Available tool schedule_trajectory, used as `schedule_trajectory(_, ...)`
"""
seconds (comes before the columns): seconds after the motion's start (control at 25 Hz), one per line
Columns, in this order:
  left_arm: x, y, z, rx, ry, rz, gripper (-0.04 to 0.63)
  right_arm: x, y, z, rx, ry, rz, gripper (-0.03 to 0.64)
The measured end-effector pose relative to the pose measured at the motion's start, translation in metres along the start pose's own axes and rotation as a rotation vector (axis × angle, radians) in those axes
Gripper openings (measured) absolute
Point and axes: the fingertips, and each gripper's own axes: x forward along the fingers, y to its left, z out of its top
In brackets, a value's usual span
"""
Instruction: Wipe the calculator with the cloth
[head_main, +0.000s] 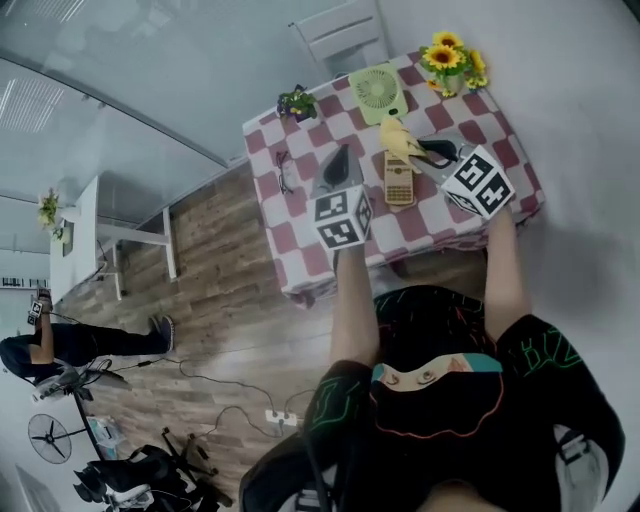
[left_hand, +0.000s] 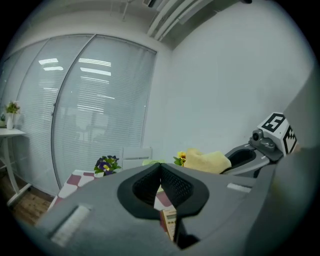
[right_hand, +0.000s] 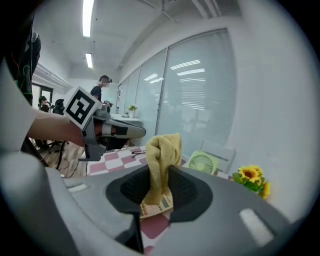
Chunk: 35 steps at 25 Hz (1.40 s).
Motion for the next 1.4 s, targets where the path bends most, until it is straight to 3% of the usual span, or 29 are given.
schedule_trajectory(0.24, -0.002, -0.001, 0.042, 0.068, -0.116, 0.067, 0.009, -0.028, -0.036, 0.033, 0.128, -0.209, -0.121, 0.109)
schedule_trajectory(0.48, -0.004, -0.010, 0.072, 0.117, -0.182, 0.057, 0.009, -0.056, -0.073, 0.051, 0.277, -0.380, -0.253, 0.107)
schedule_trajectory(0.84, 0.005, -0.016, 0.082, 0.154, -0.186, 0.050, 0.009, -0.068, -0.099, 0.044, 0.377, -0.383, -0.339, 0.106)
schedule_trajectory(1.4, 0.021, -0.013, 0.088, 0.161, -0.190, 0.025, 0.009, -0.074, -0.120, 0.051, 0.342, -0.384, -0.422, 0.106)
